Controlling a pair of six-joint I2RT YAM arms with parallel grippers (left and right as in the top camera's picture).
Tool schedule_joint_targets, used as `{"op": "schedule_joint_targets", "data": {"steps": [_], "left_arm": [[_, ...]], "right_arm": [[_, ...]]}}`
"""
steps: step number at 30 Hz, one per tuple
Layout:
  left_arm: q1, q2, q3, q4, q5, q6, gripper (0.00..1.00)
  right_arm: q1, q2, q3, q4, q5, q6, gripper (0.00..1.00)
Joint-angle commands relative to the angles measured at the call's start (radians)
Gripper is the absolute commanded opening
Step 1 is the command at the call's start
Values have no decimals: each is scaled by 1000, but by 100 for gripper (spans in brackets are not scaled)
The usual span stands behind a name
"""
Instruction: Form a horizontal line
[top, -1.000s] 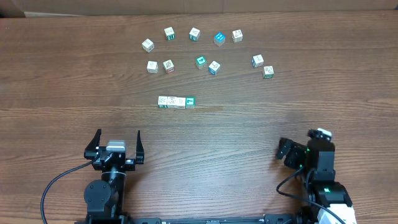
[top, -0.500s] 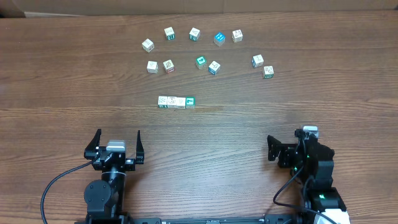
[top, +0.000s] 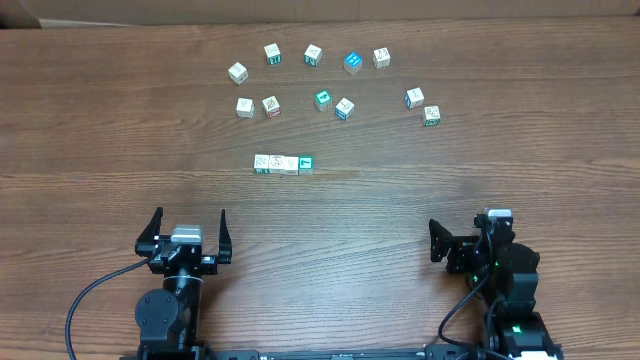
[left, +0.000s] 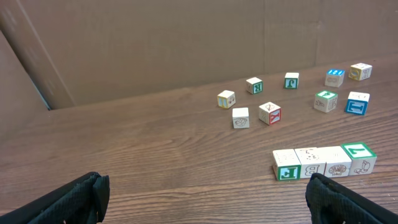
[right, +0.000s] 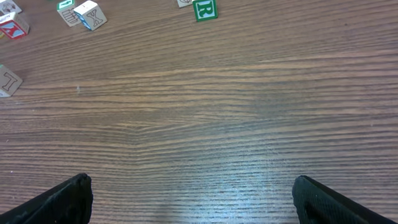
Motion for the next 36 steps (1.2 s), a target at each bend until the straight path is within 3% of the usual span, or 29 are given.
{"op": "schedule_joint_targets", "data": {"steps": [1, 36], "left_arm": [[1, -11, -5, 4, -6, 19, 100], [1, -11, -5, 4, -6, 19, 100]], "right_arm": [[5, -35, -11, -6, -13, -6, 100], [5, -549, -11, -21, -27, 6, 100]]}}
